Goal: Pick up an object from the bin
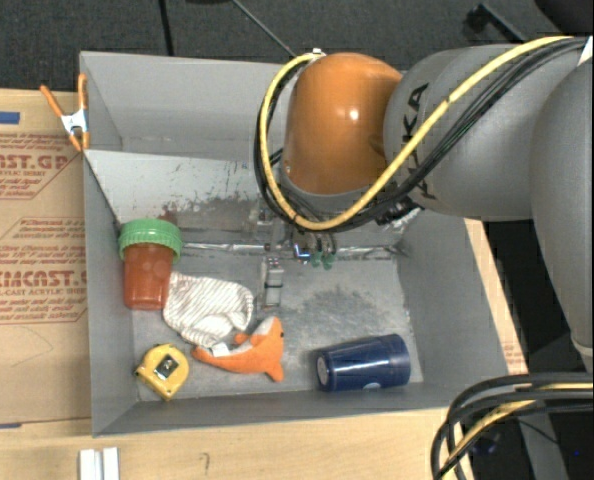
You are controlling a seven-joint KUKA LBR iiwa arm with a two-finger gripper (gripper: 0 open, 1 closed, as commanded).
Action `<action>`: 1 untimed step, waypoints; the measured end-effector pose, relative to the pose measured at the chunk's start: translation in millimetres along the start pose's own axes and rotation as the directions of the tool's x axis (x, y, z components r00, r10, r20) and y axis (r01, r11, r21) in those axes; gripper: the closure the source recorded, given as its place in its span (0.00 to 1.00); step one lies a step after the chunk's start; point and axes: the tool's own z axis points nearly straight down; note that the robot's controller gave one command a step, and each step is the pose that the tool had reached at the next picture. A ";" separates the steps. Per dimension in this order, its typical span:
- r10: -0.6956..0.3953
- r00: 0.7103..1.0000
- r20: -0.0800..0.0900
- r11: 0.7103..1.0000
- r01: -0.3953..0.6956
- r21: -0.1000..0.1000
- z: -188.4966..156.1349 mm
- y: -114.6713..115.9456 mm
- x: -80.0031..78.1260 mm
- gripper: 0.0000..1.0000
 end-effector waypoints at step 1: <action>0.002 1.000 0.008 1.000 -0.002 -0.001 -4.6 -0.6 -1.8 0.00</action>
Offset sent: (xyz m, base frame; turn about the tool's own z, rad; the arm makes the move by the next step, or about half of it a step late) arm 0.0006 0.0273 -0.1302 -0.0636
